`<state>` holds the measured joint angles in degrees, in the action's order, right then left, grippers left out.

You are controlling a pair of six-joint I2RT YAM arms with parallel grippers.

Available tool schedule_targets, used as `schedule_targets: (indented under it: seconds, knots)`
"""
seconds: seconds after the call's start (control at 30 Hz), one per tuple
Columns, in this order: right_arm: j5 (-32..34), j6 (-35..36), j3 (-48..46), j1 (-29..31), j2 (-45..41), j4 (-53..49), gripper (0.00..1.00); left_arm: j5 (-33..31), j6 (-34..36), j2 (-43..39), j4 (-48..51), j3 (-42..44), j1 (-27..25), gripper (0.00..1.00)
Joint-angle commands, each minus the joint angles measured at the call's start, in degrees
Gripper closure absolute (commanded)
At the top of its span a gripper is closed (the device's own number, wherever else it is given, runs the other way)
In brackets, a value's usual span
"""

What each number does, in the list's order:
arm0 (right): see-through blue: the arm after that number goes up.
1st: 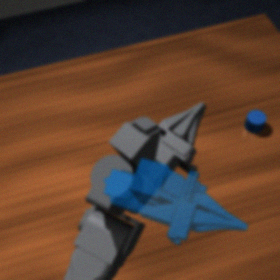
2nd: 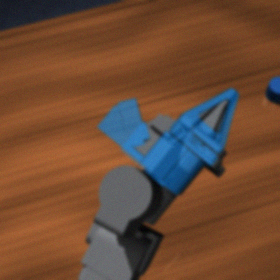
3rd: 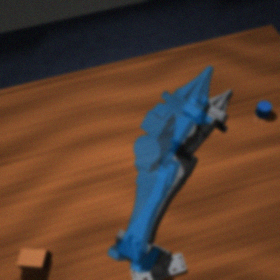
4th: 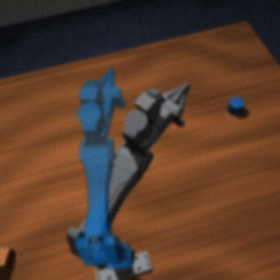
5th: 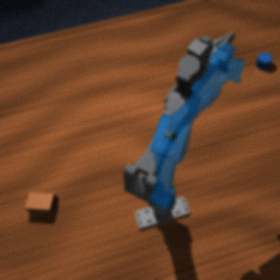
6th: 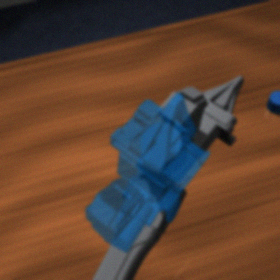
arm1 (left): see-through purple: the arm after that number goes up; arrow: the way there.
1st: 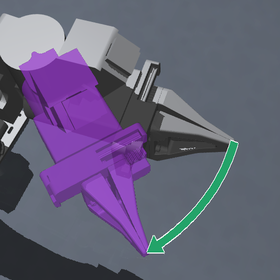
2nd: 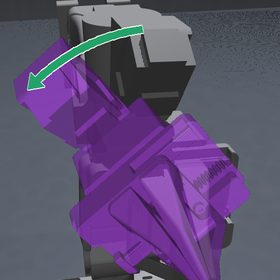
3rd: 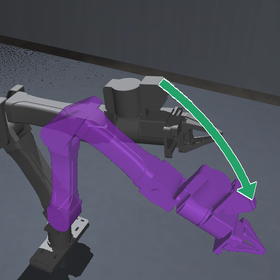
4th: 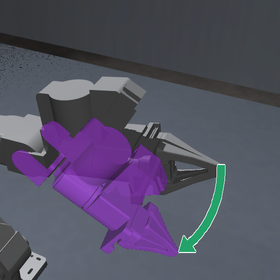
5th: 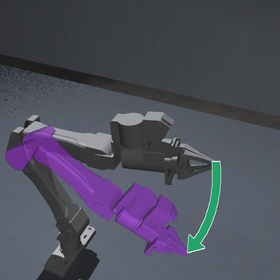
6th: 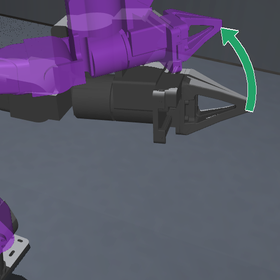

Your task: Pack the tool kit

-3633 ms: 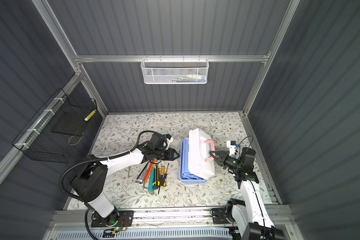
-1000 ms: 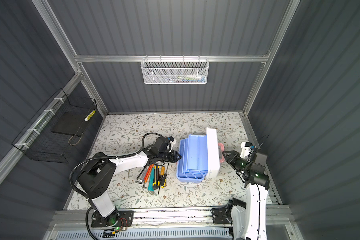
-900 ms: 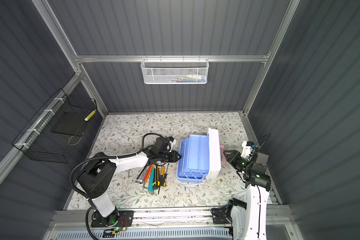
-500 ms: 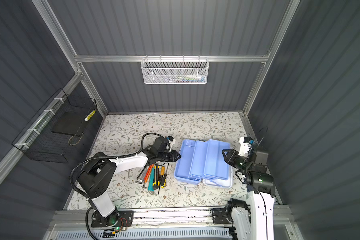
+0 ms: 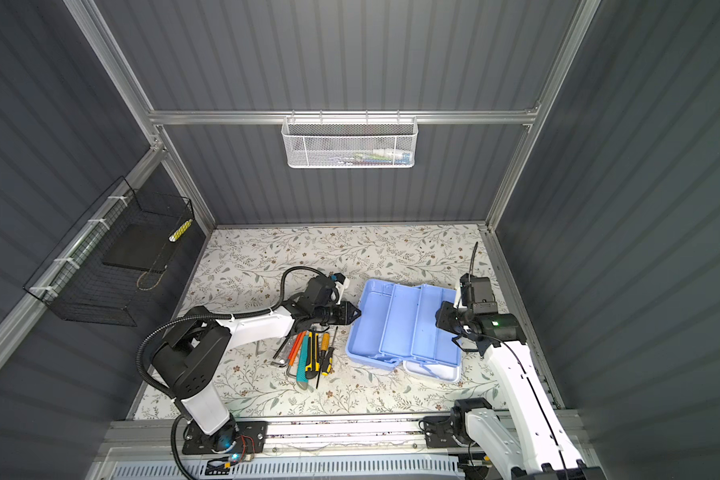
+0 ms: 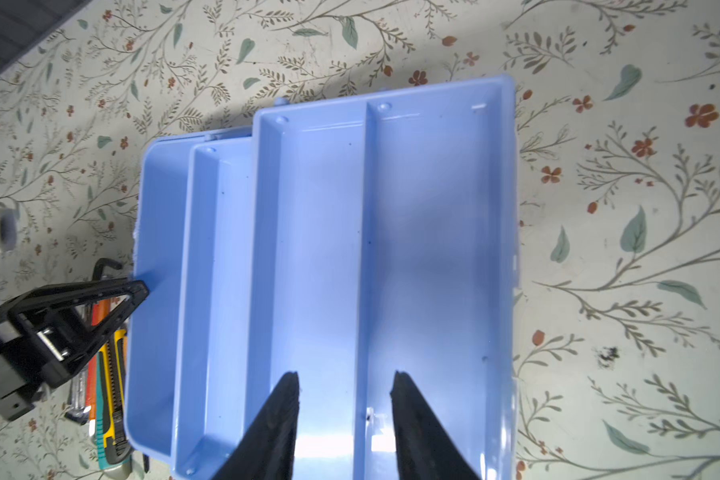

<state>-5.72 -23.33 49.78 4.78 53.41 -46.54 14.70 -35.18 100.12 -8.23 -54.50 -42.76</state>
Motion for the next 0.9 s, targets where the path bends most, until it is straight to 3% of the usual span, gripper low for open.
schedule_targets:
  seconds: [0.0,0.43,0.87]
  knots:
    - [2.78,0.47,-1.17,0.59,2.57,2.60,0.59,-0.15,0.00,-1.12,2.68,2.68,0.06,0.75]
    - [-3.15,1.80,3.07,1.72,15.90,11.49,0.57,1.67,1.54,-3.00,-0.55,3.79,-2.67,0.69]
    - [-9.08,3.24,14.21,2.26,28.78,15.68,0.57,0.65,3.30,-2.25,0.90,0.54,-5.15,0.58]
